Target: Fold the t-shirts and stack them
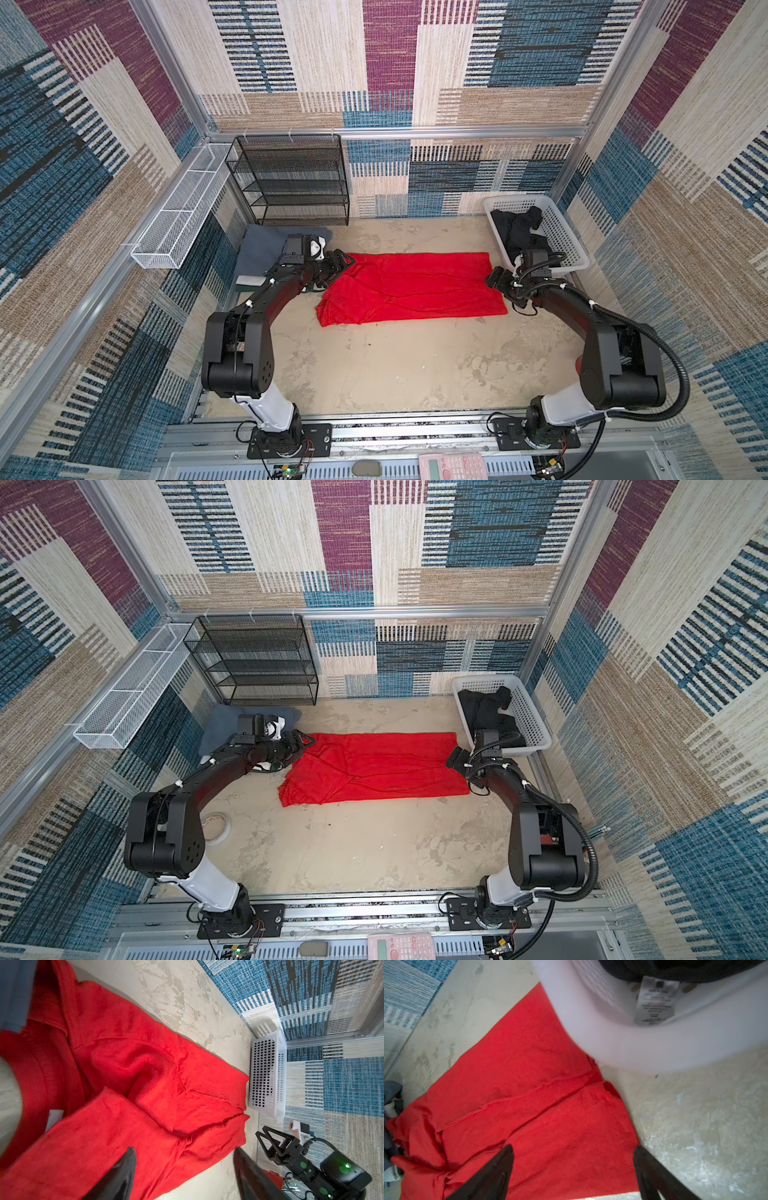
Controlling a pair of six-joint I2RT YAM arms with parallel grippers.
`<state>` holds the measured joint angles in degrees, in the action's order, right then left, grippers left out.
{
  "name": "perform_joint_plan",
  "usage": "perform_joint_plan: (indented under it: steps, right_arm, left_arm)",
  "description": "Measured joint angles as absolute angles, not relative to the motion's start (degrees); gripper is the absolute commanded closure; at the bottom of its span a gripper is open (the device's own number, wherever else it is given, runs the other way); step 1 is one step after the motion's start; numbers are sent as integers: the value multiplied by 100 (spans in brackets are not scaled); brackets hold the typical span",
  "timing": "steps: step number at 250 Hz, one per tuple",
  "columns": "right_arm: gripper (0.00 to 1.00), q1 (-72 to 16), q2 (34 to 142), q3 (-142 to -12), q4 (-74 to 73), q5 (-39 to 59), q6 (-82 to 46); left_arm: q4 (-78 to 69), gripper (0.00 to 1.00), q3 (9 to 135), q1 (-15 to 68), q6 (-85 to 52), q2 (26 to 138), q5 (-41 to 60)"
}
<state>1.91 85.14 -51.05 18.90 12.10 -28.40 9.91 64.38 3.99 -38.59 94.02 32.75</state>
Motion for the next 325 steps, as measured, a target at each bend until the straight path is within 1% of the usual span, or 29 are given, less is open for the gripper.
perform_joint_plan:
  steps: [20,40,47,90,126,166,189,213,255,316,325]
  right_arm:
    - [10,3,8254,-4978,1887,1306,-2840]
    - [11,-368,8082,-4932,1883,1380,-2838]
    - [12,-528,8051,-4932,1876,1396,-2840]
    - [17,-1610,8130,-4980,1662,1586,-2974]
    - [23,-2530,8750,-5380,1439,1594,-3061]
    - [32,-3454,9660,-5885,1114,1651,-3151]
    - [33,-3881,10186,-6204,996,1737,-3214]
    - [37,-4215,10639,-6506,860,1802,-3293]
    - [37,-4624,11303,-7026,762,1909,-3391]
    - [38,-4875,11904,-7500,436,2108,-3511]
    - [40,-4908,11972,-7572,395,2115,-3514]
  left_arm:
    - [1039,6,6351,403,-3802,9157,3065]
    - [1118,0,6154,401,-3719,8816,2753]
    - [1138,2,6049,401,-3684,8683,2652]
    - [1208,2,5081,399,-3562,7688,1909]
    - [1457,2,4445,386,-3496,7030,1496]
    - [1737,2,4069,290,-3474,6473,1297]
    - [1822,2,4001,222,-3476,6300,1223]
    - [1839,2,3997,209,-3476,6252,1264]
    - [1887,2,3997,196,-3483,6263,1422]
    - [1900,2,3997,189,-3494,6307,1597]
    - [1909,2,3997,189,-3492,6311,1605]
